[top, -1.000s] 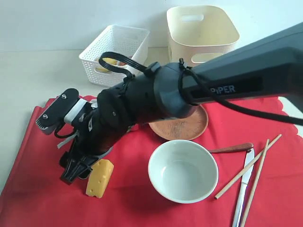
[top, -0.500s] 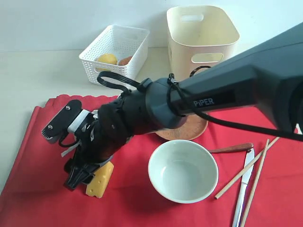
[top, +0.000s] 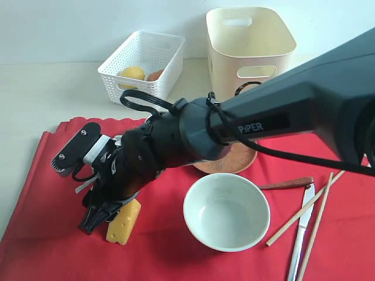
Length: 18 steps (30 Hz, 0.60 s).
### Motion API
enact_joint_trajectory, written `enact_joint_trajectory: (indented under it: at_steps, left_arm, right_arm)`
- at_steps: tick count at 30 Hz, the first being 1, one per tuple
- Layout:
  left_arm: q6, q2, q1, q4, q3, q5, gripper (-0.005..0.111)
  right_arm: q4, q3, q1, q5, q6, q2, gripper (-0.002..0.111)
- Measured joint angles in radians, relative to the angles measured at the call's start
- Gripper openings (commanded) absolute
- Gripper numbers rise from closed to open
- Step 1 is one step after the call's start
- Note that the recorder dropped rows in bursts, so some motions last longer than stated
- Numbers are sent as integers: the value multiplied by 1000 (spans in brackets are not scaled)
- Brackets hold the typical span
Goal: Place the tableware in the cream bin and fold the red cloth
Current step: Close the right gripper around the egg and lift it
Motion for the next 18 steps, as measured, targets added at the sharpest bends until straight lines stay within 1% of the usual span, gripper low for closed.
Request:
enact_joint_trajectory:
  at_steps: [3, 4, 18]
  left_arm:
    - [0, 0, 0, 0, 0, 0, 1]
    - [0, 0, 0, 0, 0, 0, 1]
    - [0, 0, 0, 0, 0, 0, 1]
  right_arm:
    - [0, 0, 0, 0, 0, 0, 2]
    - [2, 0, 0, 0, 0, 0, 0]
    - [25, 0, 0, 11, 0, -13, 0]
